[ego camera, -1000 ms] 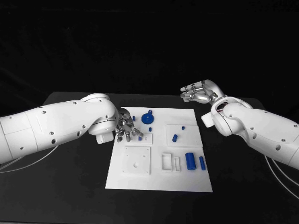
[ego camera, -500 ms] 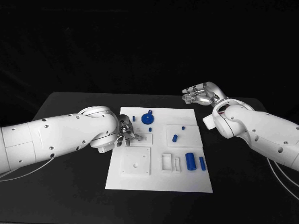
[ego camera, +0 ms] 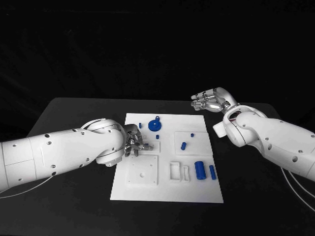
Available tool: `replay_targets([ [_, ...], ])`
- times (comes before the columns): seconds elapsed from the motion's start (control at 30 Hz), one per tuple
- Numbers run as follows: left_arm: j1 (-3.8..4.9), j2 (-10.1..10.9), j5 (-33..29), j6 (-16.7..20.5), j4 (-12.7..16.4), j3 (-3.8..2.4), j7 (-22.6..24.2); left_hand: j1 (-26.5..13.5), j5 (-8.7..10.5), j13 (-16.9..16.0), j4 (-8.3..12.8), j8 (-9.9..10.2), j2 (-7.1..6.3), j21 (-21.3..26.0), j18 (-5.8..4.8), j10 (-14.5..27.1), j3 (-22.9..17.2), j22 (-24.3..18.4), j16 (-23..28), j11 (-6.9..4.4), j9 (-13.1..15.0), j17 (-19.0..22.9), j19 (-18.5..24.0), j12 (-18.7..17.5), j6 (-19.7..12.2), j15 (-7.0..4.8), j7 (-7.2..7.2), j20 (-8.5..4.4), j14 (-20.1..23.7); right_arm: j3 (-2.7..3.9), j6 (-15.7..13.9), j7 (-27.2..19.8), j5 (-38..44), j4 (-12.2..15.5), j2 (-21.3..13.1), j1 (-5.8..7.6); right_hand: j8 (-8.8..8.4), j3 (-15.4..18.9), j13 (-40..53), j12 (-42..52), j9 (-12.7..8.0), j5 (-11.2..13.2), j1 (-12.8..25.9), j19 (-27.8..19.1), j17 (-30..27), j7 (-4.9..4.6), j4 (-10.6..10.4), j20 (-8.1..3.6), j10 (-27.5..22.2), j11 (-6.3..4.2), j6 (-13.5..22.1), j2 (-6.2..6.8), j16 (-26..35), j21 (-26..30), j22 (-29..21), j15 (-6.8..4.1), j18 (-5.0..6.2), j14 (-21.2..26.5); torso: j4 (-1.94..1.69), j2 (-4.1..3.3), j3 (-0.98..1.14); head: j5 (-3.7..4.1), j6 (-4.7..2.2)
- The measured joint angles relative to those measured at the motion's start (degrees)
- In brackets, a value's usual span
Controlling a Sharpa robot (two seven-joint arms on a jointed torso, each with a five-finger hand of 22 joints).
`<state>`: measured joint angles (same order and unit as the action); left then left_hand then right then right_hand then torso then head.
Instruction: Assemble the parts on the task board
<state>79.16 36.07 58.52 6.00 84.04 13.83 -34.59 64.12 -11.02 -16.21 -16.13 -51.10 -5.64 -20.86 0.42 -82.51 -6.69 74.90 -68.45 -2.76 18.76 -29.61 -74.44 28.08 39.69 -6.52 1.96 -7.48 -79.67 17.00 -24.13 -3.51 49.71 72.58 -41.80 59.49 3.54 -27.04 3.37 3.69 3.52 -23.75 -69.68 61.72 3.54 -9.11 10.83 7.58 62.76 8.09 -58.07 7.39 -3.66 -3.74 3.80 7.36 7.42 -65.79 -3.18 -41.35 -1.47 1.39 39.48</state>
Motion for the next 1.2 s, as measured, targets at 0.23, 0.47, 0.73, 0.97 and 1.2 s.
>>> replay_targets([
  [0.23, -0.46, -0.2, 1.6, 0.8, 0.2, 0.0, 0.3, 0.7, 0.0, 0.0, 0.7, 2.7, 2.67, -0.3, 0.0, 0.0, 1.3, 0.0, 0.0, 0.0, -1.8, 0.0, 0.0, 0.0, 0.2, 0.19, 0.58, 0.0, -0.2, 0.0, -0.1, 0.0, 0.0, 0.1, -0.1, -0.11, 0.0, 0.0, 0.0, 0.0, 0.0, 0.0, 0.0, 0.0, 0.0, 0.0, 0.0, 0.0, 0.0, 0.0, 0.0, 0.0, 0.0, 0.0, 0.0, 0.0, 0.0, 0.0, -0.02, 0.0, -0.02, 0.05, -0.16],
  [0.47, -1.03, -1.1, 2.9, 0.9, -0.8, 0.0, 0.4, 1.6, -0.32, 0.0, 2.3, 3.6, 5.08, -0.3, 0.0, 0.0, 2.8, 0.0, 0.0, 0.0, -2.3, 0.0, 0.0, 0.0, 0.2, 0.19, 0.58, 0.0, -0.2, 0.01, -0.1, 0.0, 0.0, 0.2, 0.0, -0.19, 0.0, 0.0, 0.0, 0.0, 0.0, 0.0, 0.0, 0.0, 0.0, 0.0, 0.0, 0.0, 0.0, 0.0, 0.0, 0.0, 0.0, 0.0, 0.0, 0.01, 0.0, 0.0, 0.01, 0.0, -0.04, 0.0, -0.18],
  [0.73, -1.12, -1.7, 4.5, 0.8, -2.5, -0.11, 0.3, 1.7, -0.66, 0.0, 2.3, 3.5, 6.47, -0.3, 0.0, 0.0, 3.3, 0.0, 0.0, 0.01, -2.3, 0.0, 0.0, 0.0, 0.1, 0.19, 0.76, 0.0, -0.2, 0.0, -0.1, 0.0, 0.0, 0.3, -0.2, -0.24, 0.0, 0.0, 0.0, 0.0, 0.0, -0.2, 0.0, 0.0, 0.0, -0.2, 0.0, 0.0, 0.0, 0.0, 0.2, 0.0, 0.0, 0.0, 0.0, 0.19, 0.0, 0.2, -0.01, -0.01, -0.02, 0.28, -0.11],
  [0.97, -1.14, -2.3, 5.4, 0.6, -3.3, -0.18, 0.3, 2.0, -0.89, 0.0, 2.5, 3.7, 7.24, -0.3, 0.0, 0.0, 3.5, 0.0, 0.0, 0.01, -2.5, 0.0, 0.0, 0.0, 0.1, 0.19, 0.77, 0.0, -0.2, 0.0, -0.1, 0.0, 0.0, 0.3, -0.2, -0.25, 0.0, 0.0, 0.0, 0.0, 0.0, -0.2, 0.0, 0.0, 0.0, -0.19, 0.0, 0.0, 0.0, 0.0, 0.2, 0.0, 0.0, 0.0, 0.0, 0.19, 0.0, 0.2, 0.0, -0.01, -0.02, 0.32, -0.1],
  [1.2, -1.21, -2.6, 5.8, 0.5, -3.7, -0.26, 0.3, 2.0, -0.89, 0.0, 2.3, 3.7, 7.69, -0.3, 0.0, 0.0, 3.7, 0.0, 0.0, 0.01, -2.5, 0.0, 0.0, 0.0, 0.1, 0.19, 0.75, 0.0, -0.2, 0.0, -0.1, 0.1, 0.0, 0.3, -0.2, -0.26, 0.0, 0.0, 0.0, 0.0, 0.0, -0.2, 0.0, 0.0, 0.0, -0.19, 0.0, 0.0, 0.0, 0.0, 0.2, 0.0, 0.0, 0.0, 0.0, 0.19, -0.01, 0.2, 0.0, -0.01, -0.02, 0.38, -0.04],
])
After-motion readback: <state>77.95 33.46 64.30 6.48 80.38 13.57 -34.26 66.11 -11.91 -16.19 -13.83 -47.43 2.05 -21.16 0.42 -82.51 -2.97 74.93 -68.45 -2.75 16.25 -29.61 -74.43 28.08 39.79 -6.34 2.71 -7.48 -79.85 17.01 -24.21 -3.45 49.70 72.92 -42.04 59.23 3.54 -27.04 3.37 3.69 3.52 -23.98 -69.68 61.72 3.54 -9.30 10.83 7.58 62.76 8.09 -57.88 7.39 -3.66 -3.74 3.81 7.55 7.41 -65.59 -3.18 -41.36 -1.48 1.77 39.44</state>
